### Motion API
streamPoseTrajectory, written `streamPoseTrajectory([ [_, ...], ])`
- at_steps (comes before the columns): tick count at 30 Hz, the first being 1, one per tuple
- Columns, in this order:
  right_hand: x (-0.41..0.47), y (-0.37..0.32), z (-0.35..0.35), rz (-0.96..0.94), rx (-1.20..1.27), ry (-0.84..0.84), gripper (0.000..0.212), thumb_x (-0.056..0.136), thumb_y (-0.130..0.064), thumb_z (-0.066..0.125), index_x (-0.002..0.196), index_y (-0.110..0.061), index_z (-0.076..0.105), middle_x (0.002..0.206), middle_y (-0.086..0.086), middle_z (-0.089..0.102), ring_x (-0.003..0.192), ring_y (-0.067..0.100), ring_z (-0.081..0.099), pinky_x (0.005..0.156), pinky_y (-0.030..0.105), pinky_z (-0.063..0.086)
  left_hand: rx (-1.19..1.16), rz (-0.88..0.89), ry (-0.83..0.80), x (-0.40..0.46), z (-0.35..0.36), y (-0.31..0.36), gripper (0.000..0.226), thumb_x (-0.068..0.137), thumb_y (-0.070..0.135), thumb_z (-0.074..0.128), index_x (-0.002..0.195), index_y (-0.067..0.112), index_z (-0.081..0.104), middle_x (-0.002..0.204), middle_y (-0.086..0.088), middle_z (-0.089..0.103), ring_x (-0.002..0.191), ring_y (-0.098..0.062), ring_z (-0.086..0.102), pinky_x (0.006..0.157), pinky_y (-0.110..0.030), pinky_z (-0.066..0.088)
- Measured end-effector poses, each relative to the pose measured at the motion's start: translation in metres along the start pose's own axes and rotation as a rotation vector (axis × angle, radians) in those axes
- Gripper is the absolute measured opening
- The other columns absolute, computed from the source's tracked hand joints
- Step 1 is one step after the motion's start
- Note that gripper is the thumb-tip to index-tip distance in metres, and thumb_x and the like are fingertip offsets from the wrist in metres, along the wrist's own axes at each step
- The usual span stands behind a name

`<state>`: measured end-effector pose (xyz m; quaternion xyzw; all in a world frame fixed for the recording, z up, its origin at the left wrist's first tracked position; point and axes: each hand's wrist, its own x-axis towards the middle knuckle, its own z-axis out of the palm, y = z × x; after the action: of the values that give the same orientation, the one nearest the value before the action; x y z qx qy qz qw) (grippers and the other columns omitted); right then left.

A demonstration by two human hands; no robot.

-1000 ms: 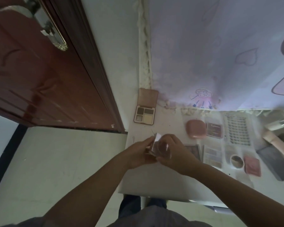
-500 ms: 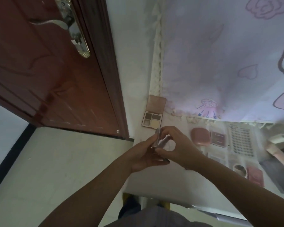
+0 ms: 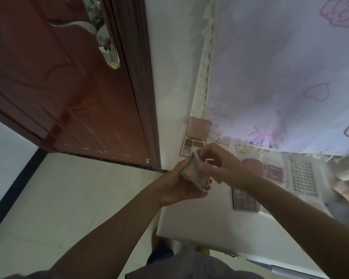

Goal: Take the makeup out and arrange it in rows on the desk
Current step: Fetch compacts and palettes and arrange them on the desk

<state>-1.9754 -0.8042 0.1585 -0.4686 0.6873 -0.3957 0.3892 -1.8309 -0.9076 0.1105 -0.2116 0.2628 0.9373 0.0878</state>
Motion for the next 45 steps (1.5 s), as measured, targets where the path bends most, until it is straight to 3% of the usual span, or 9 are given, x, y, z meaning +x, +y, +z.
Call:
streamPoseTrajectory([
  [4,0.018,0.015,-0.016,0.175,0.235,0.162,0.019,0.096,-0.036,0.047,0.091,-0.026,0.063,0.083,-0.007,0.066,0.078,0.011,0.064,0.064,0.022,0.052,-0.086,-0.075,-0.046,-0.003,-0.012,-0.004,0.06,0.076,0.05,0.063,0.118,0.007,0.065,0.113,-0.016,0.065,0.099,-0.024,0.064,0.088,-0.035,0.053],
  [11,0.004,0.072,0.011,0.338,0.271,0.085,0.007,0.092,-0.018,0.057,0.091,-0.017,0.064,0.081,-0.004,0.073,0.073,0.013,0.07,0.054,0.018,0.05,-0.194,-0.031,0.045,-0.004,-0.046,-0.025,0.053,0.089,0.042,0.055,0.13,0.008,0.055,0.132,-0.02,0.054,0.119,-0.035,0.054,0.096,-0.044,0.047],
  [19,0.038,0.108,0.051,0.502,0.034,0.314,0.013,0.092,-0.018,0.056,0.088,-0.01,0.066,0.084,0.008,0.065,0.074,0.023,0.063,0.066,0.034,0.055,0.323,0.118,0.523,0.016,-0.056,-0.017,0.026,0.094,0.02,0.05,0.113,0.014,0.067,0.108,-0.007,0.069,0.093,-0.014,0.066,0.078,-0.025,0.052],
  [24,0.06,0.112,0.058,0.523,-0.145,0.42,0.02,0.092,-0.023,0.056,0.083,-0.009,0.066,0.085,0.01,0.063,0.076,0.021,0.054,0.054,0.017,0.031,0.739,0.171,0.654,0.035,-0.053,-0.004,0.035,0.093,0.005,0.039,0.112,0.013,0.067,0.106,-0.013,0.069,0.096,-0.028,0.064,0.081,-0.029,0.049],
  [29,0.066,0.115,0.06,0.525,-0.263,0.445,0.016,0.093,-0.021,0.054,0.083,-0.009,0.059,0.083,0.008,0.055,0.072,0.019,0.046,0.054,0.009,0.029,1.052,0.182,0.758,0.049,-0.068,-0.004,0.033,0.089,0.004,0.04,0.11,0.008,0.065,0.097,-0.013,0.056,0.095,-0.031,0.055,0.082,-0.038,0.047],
  [33,0.06,0.113,0.065,0.528,-0.195,0.51,0.002,0.091,-0.019,0.057,0.092,-0.017,0.057,0.087,0.002,0.056,0.07,0.009,0.046,0.059,-0.003,0.032,1.065,0.126,0.726,0.048,-0.073,-0.003,0.038,0.092,0.006,0.038,0.119,0.017,0.061,0.108,-0.01,0.047,0.099,-0.026,0.052,0.081,-0.033,0.045],
  [36,0.047,0.109,0.068,0.554,-0.048,0.577,0.02,0.09,-0.016,0.057,0.11,-0.016,0.057,0.091,-0.001,0.061,0.077,0.006,0.055,0.058,0.0,0.037,1.085,0.125,0.695,0.047,-0.073,-0.003,0.039,0.092,0.005,0.035,0.12,0.014,0.061,0.111,-0.018,0.05,0.095,-0.03,0.054,0.08,-0.034,0.046],
  [39,0.031,0.106,0.072,0.522,-0.115,0.55,0.017,0.091,-0.014,0.057,0.108,-0.013,0.062,0.096,-0.001,0.06,0.084,0.011,0.057,0.064,0.004,0.036,1.081,0.094,0.671,0.046,-0.071,-0.006,0.04,0.093,0.004,0.035,0.125,0.014,0.057,0.114,-0.022,0.05,0.083,-0.021,0.052,0.064,-0.018,0.041],
  [45,0.014,0.104,0.084,0.474,-0.173,0.483,0.02,0.091,-0.006,0.052,0.101,-0.01,0.069,0.099,-0.003,0.053,0.087,0.011,0.054,0.069,0.004,0.033,1.028,0.111,0.667,0.045,-0.063,-0.008,0.037,0.093,0.004,0.036,0.12,0.013,0.06,0.114,-0.028,0.051,0.085,-0.032,0.053,0.076,-0.037,0.047],
])
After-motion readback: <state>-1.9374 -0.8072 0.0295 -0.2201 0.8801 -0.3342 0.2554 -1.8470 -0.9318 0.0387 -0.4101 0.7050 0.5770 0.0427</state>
